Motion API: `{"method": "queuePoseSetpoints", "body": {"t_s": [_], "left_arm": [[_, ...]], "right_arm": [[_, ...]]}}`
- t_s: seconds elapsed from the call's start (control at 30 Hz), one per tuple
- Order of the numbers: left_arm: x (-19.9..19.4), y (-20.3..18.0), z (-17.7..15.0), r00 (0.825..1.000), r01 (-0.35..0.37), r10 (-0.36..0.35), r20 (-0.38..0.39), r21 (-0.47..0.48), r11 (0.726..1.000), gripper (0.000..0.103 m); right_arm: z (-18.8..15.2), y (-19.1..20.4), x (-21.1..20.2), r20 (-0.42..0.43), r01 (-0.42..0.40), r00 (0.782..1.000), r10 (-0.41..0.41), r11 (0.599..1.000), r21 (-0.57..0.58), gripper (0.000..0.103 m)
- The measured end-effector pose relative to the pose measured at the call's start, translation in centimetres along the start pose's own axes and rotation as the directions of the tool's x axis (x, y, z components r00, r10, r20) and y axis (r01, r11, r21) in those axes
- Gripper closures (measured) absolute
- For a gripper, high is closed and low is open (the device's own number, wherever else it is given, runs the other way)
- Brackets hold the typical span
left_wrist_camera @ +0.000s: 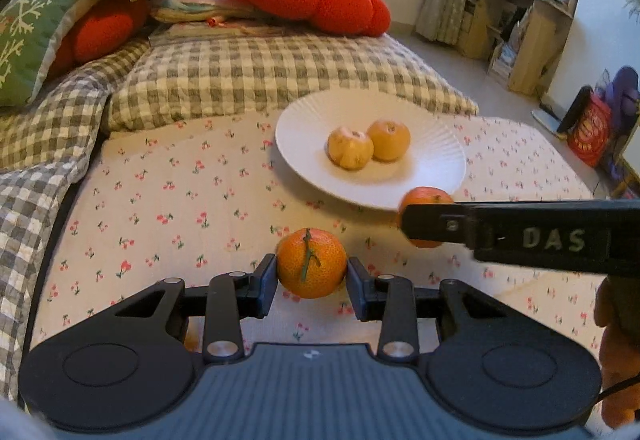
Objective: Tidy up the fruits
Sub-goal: 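Carry both oranges to the white plate and release them beside the pears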
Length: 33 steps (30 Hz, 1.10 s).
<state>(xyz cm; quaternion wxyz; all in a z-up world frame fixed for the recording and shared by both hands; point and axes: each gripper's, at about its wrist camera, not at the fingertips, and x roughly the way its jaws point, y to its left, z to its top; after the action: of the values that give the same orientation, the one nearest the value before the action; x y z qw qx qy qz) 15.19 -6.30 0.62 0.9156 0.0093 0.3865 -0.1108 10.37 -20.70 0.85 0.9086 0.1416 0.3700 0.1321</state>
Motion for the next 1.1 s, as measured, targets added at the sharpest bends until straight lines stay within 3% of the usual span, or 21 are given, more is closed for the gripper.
{"method": "queuePoseSetpoints", "body": {"t_s": [0.23, 0.5, 1.1], "left_arm": [[0.5, -0.3, 1.6, 0.999, 0.013, -0.011, 0.052, -0.035, 0.999, 0.077], [3.3, -2.2, 3.2, 0.996, 0.066, -0.064, 0.067, -0.032, 0.997, 0.077], [8.2, -4.2, 4.9, 0.992, 0.099, -0.102, 0.079, 0.042, 0.994, 0.077]], "right_arm": [[2.2, -3.4, -1.4, 0.074, 0.011, 0.997, -0.019, 0.995, 0.103, 0.071], [3.2, -6.6, -0.1, 0.072, 0.027, 0.997, -0.041, 0.982, 0.186, 0.071], [4.0, -8.1, 3.3, 0.025, 0.035, 0.999, -0.04, 0.984, 0.173, 0.071]]}}
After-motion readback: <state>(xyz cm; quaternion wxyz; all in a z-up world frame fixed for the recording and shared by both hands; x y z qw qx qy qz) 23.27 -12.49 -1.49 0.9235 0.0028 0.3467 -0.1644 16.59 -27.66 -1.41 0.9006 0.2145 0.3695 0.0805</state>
